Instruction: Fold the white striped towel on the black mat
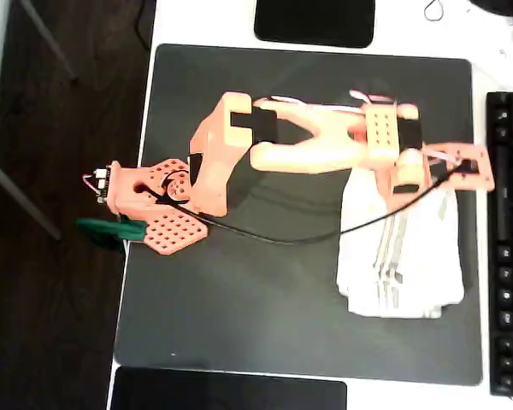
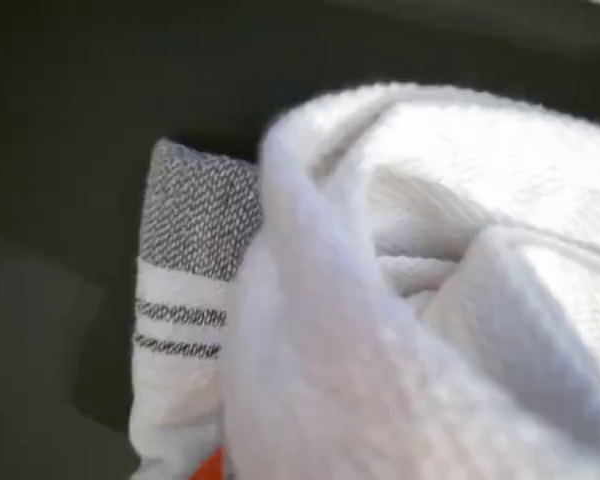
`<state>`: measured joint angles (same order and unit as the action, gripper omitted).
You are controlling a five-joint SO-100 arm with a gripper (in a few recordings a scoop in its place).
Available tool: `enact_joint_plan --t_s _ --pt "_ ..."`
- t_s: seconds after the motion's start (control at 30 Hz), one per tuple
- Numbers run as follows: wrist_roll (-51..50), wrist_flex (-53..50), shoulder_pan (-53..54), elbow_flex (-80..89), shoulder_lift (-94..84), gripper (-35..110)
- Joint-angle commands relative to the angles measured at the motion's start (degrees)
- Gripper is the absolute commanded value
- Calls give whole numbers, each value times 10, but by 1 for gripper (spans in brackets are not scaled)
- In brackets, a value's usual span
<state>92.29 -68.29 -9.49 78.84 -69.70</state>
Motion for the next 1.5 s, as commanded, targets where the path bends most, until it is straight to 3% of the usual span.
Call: enact_joint_plan --t_s 0.0,0.27,0.53,0.8,1.2,1.47 --pt "-11 4 -25 -31 3 0" --pt "-100 68 -21 -27 -15 20" --pt "-129 37 -9 53 -152 28" --pt "-113 -3 -18 213 -326 21" --pt "-119 59 10 578 -649 0" --pt "-105 68 48 756 -866 0"
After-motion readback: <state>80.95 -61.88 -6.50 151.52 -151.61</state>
